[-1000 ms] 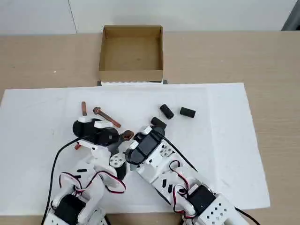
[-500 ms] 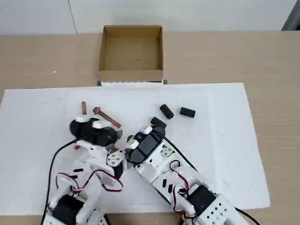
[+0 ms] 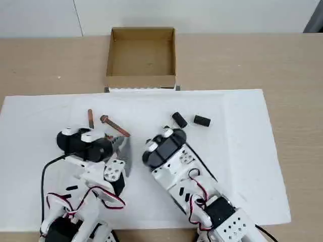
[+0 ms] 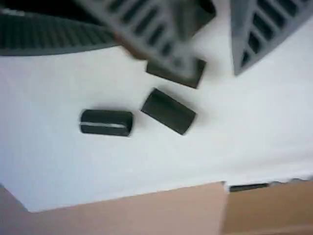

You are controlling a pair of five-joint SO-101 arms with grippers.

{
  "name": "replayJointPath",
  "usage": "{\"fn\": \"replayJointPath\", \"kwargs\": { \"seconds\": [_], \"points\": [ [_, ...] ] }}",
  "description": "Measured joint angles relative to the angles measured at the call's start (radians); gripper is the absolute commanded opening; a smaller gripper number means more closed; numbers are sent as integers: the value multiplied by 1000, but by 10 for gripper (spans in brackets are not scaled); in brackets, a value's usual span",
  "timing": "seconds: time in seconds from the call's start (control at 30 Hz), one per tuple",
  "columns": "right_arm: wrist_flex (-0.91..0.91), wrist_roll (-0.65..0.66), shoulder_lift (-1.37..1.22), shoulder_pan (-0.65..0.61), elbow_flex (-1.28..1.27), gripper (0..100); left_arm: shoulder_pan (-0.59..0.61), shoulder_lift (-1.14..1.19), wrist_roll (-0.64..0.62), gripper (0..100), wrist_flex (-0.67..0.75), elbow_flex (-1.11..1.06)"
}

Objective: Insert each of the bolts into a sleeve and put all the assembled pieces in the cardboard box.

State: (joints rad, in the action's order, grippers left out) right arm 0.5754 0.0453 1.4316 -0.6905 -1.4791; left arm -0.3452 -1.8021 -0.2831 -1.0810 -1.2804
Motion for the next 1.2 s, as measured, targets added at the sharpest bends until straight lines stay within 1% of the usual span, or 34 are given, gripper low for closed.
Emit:
{"fn": "replayJointPath", "kwargs": {
  "seconds": [0.07, 0.17, 0.27, 0.33, 0.43, 0.57, 0.73, 0.83, 0.97, 1.2],
  "points": [
    [0, 0, 0, 44, 0, 3, 46, 0, 18, 6, 0, 0],
    [25, -6, 0, 110, 0, 3, 127, 0, 98, 6, 0, -3],
    [86, -72, 0, 167, 0, 3, 216, -2, 183, 6, 0, -49],
    [144, -112, 0, 186, 0, 3, 262, 2, 212, 6, 0, -94],
    [232, -161, -2, 189, 37, 3, 298, 2, 222, 6, 0, -153],
    [278, -192, -60, 192, 204, 3, 307, 2, 222, 6, 0, -224],
    [325, -252, -310, 195, 477, 3, 307, 2, 222, 6, 0, -272],
    [325, -262, -509, 193, 651, 3, 313, 2, 224, 6, 0, -281],
    [325, -264, -769, 232, 865, 4, 313, 3, 224, 6, 0, -313],
    [325, -180, -1197, 295, 1255, 4, 313, 3, 224, 6, 0, -344]
  ]
}}
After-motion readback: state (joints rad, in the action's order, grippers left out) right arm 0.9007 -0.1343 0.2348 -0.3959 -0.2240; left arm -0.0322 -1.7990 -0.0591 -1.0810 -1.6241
